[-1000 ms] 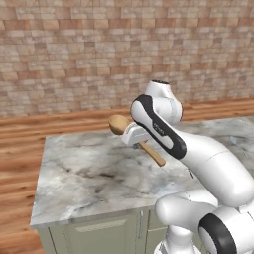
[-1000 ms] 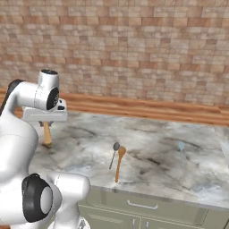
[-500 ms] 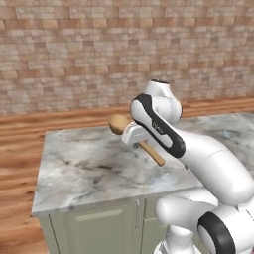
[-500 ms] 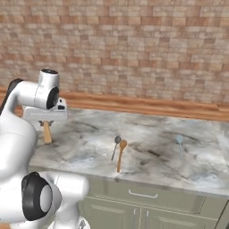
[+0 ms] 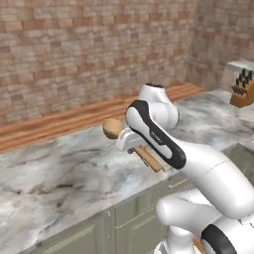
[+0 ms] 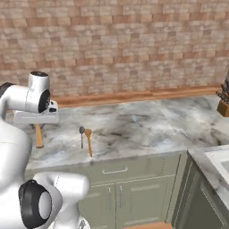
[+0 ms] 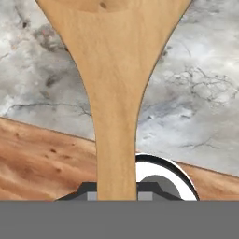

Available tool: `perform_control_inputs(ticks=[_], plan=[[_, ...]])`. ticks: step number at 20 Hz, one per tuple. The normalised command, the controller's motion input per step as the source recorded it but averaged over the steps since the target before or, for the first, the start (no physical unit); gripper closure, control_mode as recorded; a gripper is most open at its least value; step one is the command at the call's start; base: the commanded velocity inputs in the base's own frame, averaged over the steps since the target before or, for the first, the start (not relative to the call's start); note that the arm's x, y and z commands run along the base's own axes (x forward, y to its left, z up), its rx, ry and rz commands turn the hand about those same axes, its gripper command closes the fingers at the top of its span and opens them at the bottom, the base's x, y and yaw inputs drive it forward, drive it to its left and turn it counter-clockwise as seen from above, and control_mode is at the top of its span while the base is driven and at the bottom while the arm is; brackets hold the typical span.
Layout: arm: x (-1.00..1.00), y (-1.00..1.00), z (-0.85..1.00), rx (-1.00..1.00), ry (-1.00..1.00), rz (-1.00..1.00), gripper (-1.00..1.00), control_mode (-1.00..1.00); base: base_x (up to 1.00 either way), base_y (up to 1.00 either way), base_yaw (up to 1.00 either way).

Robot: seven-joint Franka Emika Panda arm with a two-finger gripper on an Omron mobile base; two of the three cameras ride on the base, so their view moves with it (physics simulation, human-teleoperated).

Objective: Organize the utensils by type. Pick up the wooden spoons from the counter and place them in the open cabinet. Then pick up the metallic utensils from the counter and place them in the open drawer.

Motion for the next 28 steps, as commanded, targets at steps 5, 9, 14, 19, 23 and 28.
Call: perform_control_inputs(ticks=[5, 9, 14, 19, 23, 28], plan=[[0.0, 0.0, 0.0, 0.0, 0.0, 0.0, 1.0, 1.0, 0.0, -0.02, -0.87], [0.0, 0.0, 0.0, 0.0, 0.0, 0.0, 1.0, 1.0, 0.0, -0.03, -0.92], [0.0, 0.0, 0.0, 0.0, 0.0, 0.0, 1.0, 1.0, 0.0, -0.07, -0.92], [0.0, 0.0, 0.0, 0.0, 0.0, 0.0, 1.0, 1.0, 0.0, -0.12, -0.9], [0.0, 0.0, 0.0, 0.0, 0.0, 0.0, 1.0, 1.0, 0.0, -0.12, -0.92], [0.0, 0.0, 0.0, 0.0, 0.0, 0.0, 1.0, 1.0, 0.0, -0.14, -0.91]])
